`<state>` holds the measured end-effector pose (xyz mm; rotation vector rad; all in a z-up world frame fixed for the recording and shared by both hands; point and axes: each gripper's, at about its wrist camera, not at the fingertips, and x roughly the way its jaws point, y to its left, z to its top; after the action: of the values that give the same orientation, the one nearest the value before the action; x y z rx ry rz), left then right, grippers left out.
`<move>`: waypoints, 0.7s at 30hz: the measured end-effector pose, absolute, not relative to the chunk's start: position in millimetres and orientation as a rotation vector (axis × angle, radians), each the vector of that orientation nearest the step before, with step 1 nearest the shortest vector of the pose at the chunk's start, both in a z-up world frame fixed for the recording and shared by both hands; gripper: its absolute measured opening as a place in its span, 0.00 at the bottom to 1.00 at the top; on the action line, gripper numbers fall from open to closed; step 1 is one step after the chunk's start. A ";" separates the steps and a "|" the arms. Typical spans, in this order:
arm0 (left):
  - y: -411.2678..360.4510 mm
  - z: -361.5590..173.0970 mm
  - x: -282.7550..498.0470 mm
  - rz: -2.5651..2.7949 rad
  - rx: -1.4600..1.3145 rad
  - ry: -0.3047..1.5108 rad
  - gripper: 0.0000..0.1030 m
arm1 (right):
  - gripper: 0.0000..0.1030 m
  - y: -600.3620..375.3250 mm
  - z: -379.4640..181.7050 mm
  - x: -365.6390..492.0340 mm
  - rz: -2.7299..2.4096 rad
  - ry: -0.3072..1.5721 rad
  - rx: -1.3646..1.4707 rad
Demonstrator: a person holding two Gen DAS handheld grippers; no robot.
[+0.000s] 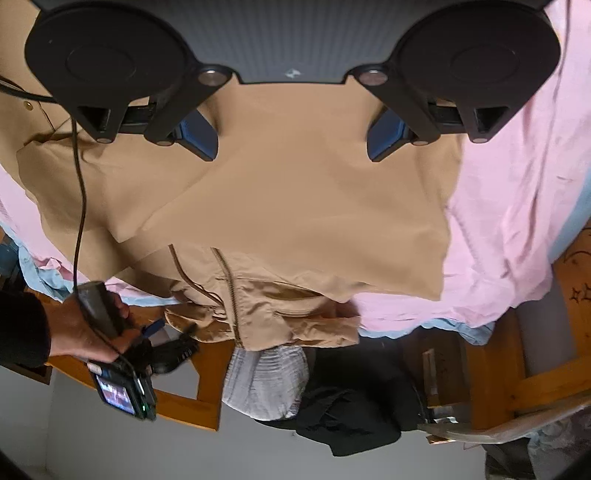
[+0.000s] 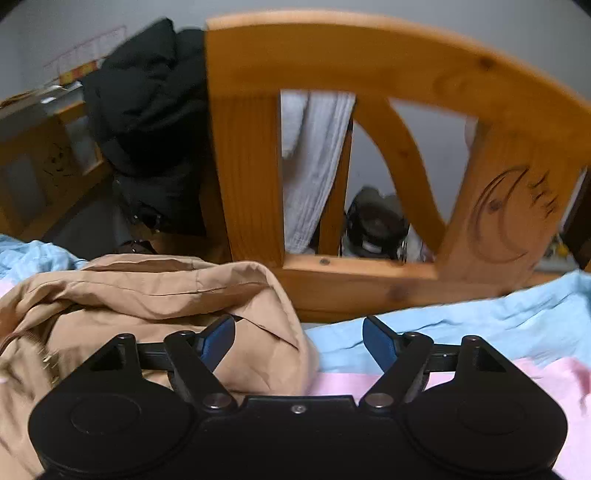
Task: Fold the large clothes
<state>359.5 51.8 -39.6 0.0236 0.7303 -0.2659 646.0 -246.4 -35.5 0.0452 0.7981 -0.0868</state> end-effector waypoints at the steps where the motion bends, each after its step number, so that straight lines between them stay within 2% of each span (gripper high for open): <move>1: 53.6 -37.9 358.9 -0.264 0.021 0.727 0.89 | 0.50 -248.4 -38.8 645.1 -0.090 0.799 0.058; 3: 57.1 -33.9 357.5 -0.260 0.013 0.713 0.88 | 0.05 -252.1 -38.7 636.2 -0.111 0.770 0.089; 7: 61.0 -27.7 353.6 -0.246 -0.004 0.670 0.88 | 0.03 -253.7 -17.9 589.4 -0.043 0.594 0.084; 11: 65.1 -19.4 348.1 -0.257 -0.028 0.614 0.88 | 0.03 -239.1 10.0 496.7 0.109 0.342 -0.163; 14: 72.2 -10.4 341.9 -0.263 -0.051 0.555 0.88 | 0.03 -229.8 9.0 422.6 0.190 0.197 -0.397; 17: 81.9 1.0 340.1 -0.273 -0.090 0.524 0.89 | 0.03 -232.4 -14.2 369.5 0.240 0.163 -0.573; 21: 92.1 19.1 346.6 -0.337 -0.190 0.504 0.89 | 0.04 -241.7 -39.2 338.8 0.243 0.204 -0.617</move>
<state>346.6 92.1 19.1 -0.1903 0.5040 -0.3370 338.8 -241.7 -39.2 -0.6172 0.2039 0.2435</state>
